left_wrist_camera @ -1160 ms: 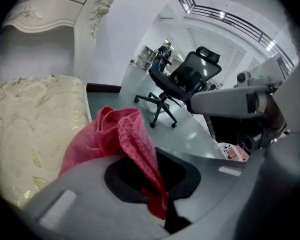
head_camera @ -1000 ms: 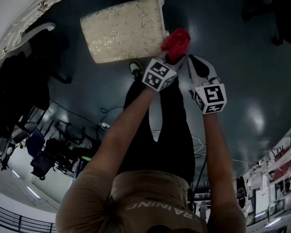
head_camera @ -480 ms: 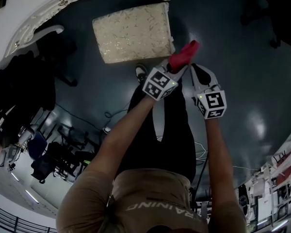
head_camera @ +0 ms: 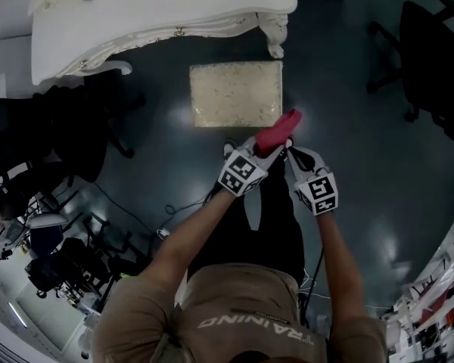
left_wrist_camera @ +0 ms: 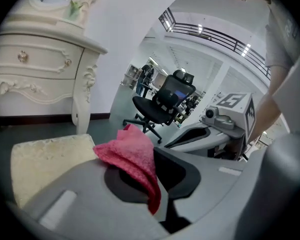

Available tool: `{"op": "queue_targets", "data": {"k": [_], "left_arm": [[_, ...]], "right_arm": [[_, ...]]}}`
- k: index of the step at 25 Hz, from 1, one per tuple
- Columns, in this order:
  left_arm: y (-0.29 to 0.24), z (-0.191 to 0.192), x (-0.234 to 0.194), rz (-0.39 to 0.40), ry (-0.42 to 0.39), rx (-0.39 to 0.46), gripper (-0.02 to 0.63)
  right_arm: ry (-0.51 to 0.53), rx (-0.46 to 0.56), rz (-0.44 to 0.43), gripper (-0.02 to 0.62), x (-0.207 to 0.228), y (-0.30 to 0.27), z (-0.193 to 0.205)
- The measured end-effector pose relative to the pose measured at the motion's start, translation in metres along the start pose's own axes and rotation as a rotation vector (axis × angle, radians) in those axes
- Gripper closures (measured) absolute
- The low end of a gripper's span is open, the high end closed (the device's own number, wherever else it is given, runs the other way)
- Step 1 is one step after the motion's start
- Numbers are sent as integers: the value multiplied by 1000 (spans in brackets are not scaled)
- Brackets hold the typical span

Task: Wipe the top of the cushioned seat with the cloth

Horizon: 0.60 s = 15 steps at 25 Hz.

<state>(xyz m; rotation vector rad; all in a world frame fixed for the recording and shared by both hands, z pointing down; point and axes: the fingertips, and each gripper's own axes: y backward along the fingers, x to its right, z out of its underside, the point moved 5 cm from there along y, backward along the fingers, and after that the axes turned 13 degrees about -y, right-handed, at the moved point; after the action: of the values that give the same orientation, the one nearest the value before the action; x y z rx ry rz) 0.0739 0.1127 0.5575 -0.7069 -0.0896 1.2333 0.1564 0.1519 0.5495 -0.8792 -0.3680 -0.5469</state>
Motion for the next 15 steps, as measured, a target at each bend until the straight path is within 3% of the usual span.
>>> {"op": "queue_targets", "data": {"k": [7,15], "left_arm": [[90,-34,6,-101,-3,31,568],[190,-78,3,-209,-51,97,568]], "right_arm": [[111,-40,-17,594,-84,18,-47],[113,46,-43,594,-170,42,-106]]}}
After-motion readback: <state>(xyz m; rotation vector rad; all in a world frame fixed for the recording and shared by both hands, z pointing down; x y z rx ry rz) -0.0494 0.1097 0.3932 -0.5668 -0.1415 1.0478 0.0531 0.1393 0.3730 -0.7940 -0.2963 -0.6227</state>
